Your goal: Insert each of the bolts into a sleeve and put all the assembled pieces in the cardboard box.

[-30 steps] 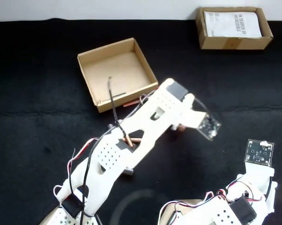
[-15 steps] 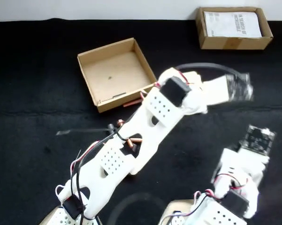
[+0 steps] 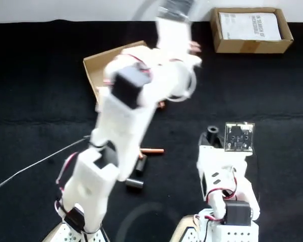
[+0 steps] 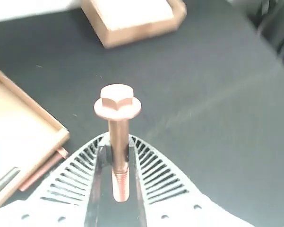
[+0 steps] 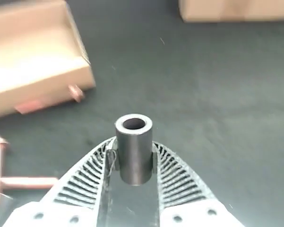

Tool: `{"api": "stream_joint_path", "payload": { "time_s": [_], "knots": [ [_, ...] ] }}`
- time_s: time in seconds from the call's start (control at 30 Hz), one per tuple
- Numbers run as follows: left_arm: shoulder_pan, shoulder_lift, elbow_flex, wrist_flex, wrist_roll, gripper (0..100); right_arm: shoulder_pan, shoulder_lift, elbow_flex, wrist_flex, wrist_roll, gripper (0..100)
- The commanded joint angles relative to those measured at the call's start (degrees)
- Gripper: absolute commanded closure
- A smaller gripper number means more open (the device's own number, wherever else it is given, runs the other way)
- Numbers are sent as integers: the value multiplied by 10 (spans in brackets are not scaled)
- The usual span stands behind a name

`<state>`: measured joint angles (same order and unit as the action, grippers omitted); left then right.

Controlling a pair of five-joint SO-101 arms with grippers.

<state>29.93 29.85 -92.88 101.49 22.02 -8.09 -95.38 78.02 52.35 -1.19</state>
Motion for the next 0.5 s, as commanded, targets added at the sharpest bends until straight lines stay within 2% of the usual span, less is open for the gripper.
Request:
{"api": "stream_joint_path", "payload": {
  "time_s": [0.0, 0.13, 0.2, 0.37, 0.47],
  "knots": [
    [-22, -100, -9, 6, 9, 992, -71, -3, -52, -15, -15, 991],
    [-19, -242, 111, 7, -15, 992, -119, -2, -73, -15, -13, 991],
    [-15, -337, 231, 5, -42, 992, -123, -2, -81, -15, -12, 991],
    [-11, -577, 567, 1, -49, 992, -124, -2, -97, -11, -11, 991],
    [-14, -684, 732, -44, -49, 992, -125, -2, -99, -13, -11, 991]
  ]
}}
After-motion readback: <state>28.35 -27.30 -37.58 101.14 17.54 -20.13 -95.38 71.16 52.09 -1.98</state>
